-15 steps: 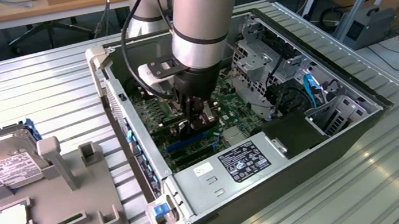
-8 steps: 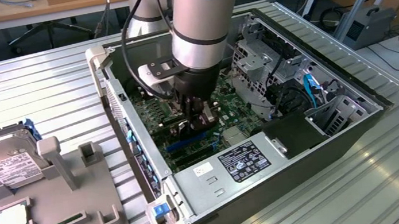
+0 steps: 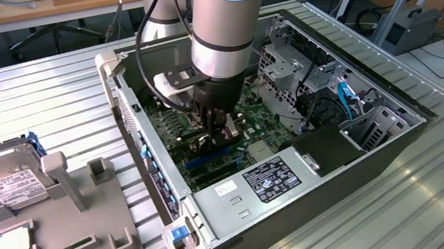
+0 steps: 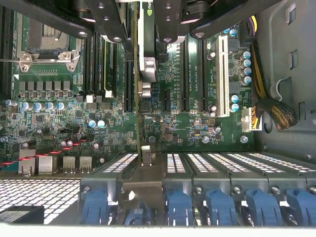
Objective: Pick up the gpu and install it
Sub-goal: 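Insert the gpu into the slot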
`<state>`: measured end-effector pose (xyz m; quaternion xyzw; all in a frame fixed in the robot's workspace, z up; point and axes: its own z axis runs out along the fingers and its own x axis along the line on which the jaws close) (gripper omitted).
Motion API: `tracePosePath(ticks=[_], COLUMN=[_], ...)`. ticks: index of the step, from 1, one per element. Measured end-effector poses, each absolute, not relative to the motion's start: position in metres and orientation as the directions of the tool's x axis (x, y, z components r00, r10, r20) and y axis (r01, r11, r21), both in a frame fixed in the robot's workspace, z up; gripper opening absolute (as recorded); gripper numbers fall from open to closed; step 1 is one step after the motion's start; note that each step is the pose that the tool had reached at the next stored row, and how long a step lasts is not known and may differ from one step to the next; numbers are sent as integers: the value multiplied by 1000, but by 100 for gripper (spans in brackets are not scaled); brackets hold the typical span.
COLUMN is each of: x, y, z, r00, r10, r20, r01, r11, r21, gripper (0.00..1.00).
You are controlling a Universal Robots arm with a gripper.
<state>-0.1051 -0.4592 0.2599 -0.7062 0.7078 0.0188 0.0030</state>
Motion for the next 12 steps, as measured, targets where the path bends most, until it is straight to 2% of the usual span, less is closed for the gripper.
tracePosePath(ticks=[12], x=[-105], y=[-459], z=[260], r00=[-22], r10=[-999], r20=[-31], r01=[-1000], r11=[21], r21=[22], gripper=[27])
